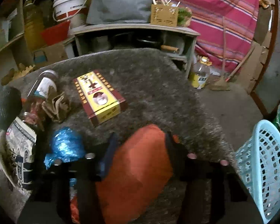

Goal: Collect trash
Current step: 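Grasp the maroon scouring pad with the left tool while the right tool grasps another orange bag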

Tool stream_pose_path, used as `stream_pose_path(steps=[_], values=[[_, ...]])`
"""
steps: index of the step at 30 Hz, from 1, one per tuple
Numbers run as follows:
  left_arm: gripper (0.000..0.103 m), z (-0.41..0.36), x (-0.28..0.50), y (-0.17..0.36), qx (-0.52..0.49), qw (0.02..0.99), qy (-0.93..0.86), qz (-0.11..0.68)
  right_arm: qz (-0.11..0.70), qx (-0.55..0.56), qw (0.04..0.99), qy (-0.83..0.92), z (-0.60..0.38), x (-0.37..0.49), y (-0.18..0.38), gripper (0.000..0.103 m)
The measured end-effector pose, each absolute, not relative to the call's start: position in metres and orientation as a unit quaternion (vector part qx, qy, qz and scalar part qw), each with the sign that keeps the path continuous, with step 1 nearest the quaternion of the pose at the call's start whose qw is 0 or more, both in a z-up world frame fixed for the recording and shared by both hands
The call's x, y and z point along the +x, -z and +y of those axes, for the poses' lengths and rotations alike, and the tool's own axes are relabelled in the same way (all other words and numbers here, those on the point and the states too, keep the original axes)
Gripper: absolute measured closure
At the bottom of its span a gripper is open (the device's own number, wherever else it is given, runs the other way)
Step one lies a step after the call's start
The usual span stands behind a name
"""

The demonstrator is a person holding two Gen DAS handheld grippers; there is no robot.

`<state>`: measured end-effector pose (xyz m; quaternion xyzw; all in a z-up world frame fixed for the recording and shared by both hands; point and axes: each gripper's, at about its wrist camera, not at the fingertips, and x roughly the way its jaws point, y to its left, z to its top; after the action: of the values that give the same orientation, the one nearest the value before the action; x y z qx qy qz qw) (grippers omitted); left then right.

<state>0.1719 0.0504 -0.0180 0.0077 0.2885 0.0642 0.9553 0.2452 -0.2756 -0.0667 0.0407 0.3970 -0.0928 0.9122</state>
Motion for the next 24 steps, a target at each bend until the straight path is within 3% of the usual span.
stream_pose_path(steps=[1, 6, 9, 24], values=[[0.043, 0.051, 0.172, 0.018, 0.008, 0.955, -0.065, 0.288, 0.398, 0.041, 0.912, 0.086, -0.274, 0.245, 0.067, 0.072], [0.043, 0.05, 0.171, 0.017, 0.011, 0.956, -0.066, 0.287, 0.394, 0.038, 0.916, 0.071, -0.272, 0.243, 0.065, 0.089], [0.043, 0.05, 0.17, 0.017, 0.015, 0.956, -0.067, 0.287, 0.394, 0.04, 0.916, 0.068, -0.272, 0.243, 0.065, 0.094], [0.043, 0.041, 0.168, 0.013, 0.019, 0.956, -0.067, 0.283, 0.36, 0.058, 0.93, 0.042, -0.291, 0.222, 0.044, 0.1]])
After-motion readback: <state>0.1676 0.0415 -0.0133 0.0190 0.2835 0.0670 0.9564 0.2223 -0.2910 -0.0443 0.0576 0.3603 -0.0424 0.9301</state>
